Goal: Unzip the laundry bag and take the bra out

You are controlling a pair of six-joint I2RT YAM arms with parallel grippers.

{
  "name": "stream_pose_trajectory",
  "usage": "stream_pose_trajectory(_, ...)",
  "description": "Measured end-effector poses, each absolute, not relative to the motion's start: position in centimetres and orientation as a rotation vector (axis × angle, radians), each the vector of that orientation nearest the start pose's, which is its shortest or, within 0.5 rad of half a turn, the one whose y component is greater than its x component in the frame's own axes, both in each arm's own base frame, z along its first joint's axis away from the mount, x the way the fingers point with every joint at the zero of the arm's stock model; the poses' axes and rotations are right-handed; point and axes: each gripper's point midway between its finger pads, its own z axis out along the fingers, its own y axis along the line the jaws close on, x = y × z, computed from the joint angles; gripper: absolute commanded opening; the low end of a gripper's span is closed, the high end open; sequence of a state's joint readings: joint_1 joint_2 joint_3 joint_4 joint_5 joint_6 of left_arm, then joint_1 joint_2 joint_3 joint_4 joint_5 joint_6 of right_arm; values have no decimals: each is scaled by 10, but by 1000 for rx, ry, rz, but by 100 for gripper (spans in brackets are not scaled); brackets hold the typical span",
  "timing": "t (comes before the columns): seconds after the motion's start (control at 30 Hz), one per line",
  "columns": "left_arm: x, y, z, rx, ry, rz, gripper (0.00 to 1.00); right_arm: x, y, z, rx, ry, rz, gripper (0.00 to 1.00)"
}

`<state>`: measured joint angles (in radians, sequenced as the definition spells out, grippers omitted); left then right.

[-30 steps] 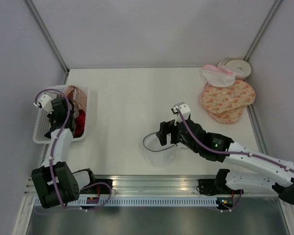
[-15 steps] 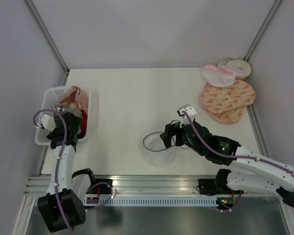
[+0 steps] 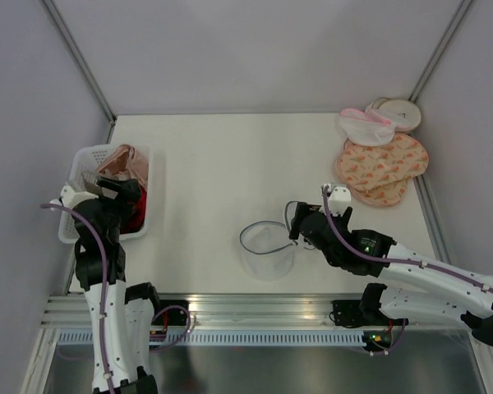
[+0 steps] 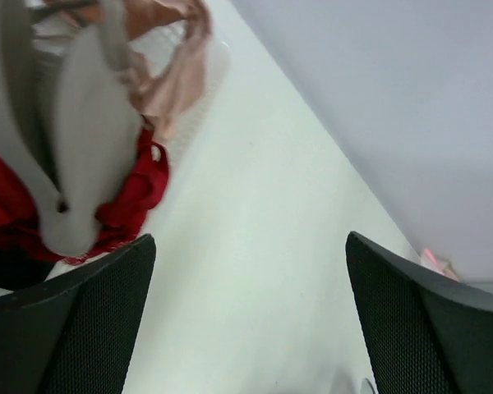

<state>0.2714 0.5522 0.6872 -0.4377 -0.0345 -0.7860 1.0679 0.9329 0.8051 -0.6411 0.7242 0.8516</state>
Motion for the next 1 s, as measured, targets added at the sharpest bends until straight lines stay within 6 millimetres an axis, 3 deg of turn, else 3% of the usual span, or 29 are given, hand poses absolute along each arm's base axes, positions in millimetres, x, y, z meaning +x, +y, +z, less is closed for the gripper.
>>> stream_pose_trajectory(0.13, 248, 4, 249, -782, 1663, -525, 100, 200, 157, 150, 366, 2132, 248, 98)
stream_pose_trajectory(0.3, 226, -43, 229, -600, 1737, -737, 100, 179, 140, 73, 572, 2177, 317, 98)
stream_pose_trajectory(0.4, 215, -64, 229, -499, 1768, -839, 100, 170, 139, 42, 640, 2220, 338, 98)
stream_pose_trajectory(0.7, 198, -94, 231, -346, 1813, -1006, 100, 180, 170, 46, 872, 2116, 643, 96)
stream_pose_trajectory(0.93, 196, -100, 221, -317, 1836, -1056, 100, 188, 180, 53, 910, 2079, 693, 95)
stream_pose_trajectory(1.0, 195, -102, 219, -309, 1845, -1074, 100, 192, 185, 59, 920, 2061, 706, 90)
